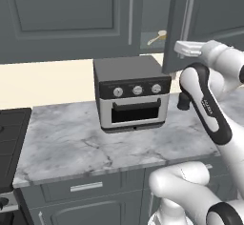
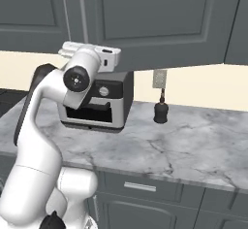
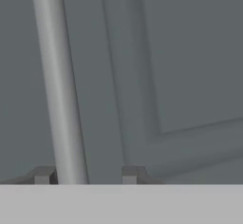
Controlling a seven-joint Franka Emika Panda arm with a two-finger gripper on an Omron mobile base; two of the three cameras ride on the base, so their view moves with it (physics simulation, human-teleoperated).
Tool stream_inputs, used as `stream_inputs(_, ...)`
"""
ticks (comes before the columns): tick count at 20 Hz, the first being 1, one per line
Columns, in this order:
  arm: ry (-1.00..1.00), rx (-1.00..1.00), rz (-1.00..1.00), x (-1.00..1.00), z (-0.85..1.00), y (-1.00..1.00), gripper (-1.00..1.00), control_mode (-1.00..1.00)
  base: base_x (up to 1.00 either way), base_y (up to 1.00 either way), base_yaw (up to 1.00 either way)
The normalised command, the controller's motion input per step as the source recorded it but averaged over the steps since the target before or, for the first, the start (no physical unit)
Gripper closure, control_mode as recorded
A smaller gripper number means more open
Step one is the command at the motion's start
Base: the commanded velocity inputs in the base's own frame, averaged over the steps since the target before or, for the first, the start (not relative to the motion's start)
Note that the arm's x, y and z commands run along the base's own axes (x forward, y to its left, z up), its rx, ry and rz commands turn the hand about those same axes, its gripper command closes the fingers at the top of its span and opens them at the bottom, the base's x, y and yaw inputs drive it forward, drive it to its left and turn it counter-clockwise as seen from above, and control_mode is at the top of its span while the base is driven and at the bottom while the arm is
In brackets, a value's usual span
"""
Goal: Pick the sponge and dish brush from the cabinet and place them on the counter.
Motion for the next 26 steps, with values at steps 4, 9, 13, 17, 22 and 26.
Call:
stream_inputs(4, 0.0, 0.02, 0.01, -0.61, 0.41, -0.63, 1.0, -1.0, 0.0, 0.0, 0.0)
stream_inputs(9, 0.0, 0.02, 0.01, -0.58, 0.43, -0.64, 1.0, -1.0, 0.0, 0.0, 0.0)
stream_inputs(13, 0.04, 0.02, 0.0, -0.54, 0.43, -0.61, 1.0, -1.0, 0.0, 0.0, 0.0)
stream_inputs(17, 0.07, 0.02, 0.0, -0.51, 0.45, -0.58, 1.0, -1.0, 0.0, 0.0, 0.0)
stream_inputs(22, 0.07, 0.03, 0.0, -0.49, 0.42, -0.6, 1.0, -1.0, 0.0, 0.0, 0.0)
stream_inputs(26, 0.04, 0.05, 0.01, -0.25, 0.26, -0.38, -1.0, -1.0, 0.0, 0.0, 0.0)
